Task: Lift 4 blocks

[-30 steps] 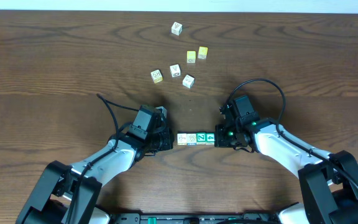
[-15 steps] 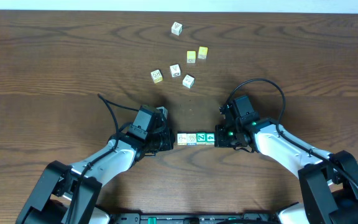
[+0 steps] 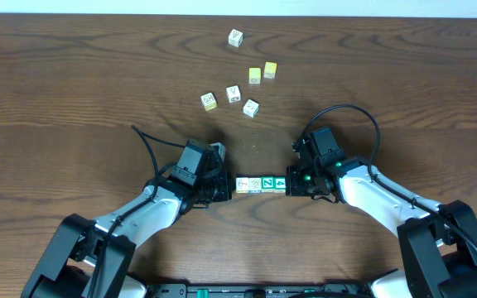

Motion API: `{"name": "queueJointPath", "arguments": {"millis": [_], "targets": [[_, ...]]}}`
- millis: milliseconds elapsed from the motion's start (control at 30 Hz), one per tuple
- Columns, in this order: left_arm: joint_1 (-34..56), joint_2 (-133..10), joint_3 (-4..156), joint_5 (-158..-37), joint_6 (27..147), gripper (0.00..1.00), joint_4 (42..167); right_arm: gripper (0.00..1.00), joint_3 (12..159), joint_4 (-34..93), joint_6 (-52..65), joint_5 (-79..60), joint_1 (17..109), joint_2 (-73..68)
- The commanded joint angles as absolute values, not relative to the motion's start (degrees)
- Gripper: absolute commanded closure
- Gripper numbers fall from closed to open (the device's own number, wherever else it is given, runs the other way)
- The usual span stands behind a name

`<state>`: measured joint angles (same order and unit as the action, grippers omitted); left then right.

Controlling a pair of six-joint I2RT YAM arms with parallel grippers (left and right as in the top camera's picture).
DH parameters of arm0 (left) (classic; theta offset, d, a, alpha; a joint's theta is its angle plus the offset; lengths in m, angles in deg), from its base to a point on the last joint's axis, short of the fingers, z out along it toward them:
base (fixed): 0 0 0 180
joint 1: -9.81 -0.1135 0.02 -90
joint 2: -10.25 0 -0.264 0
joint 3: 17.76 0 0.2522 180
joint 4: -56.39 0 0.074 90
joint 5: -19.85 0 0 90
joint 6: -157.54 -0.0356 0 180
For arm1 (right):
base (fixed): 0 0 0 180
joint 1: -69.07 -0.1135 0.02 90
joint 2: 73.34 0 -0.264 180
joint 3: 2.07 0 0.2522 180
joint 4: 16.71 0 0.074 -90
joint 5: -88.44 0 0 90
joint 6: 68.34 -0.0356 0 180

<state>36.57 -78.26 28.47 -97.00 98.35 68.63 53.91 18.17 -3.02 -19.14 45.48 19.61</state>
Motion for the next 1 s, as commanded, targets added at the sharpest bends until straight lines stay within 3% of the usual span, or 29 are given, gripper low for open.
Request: {"name": "queueJointPath", "arguments": {"millis": [0, 967], "targets": [[36.79, -78.59, 28.36, -98.20, 96.53, 0.93, 68.70, 0.99, 54.83, 17.95, -1.84, -20.10, 44.96, 19.89], [36.79, -78.61, 28.36, -95.14, 95.68, 0.93, 69.29, 0.99, 54.83, 15.68, -0.97, -24.08, 43.43, 19.89]]}}
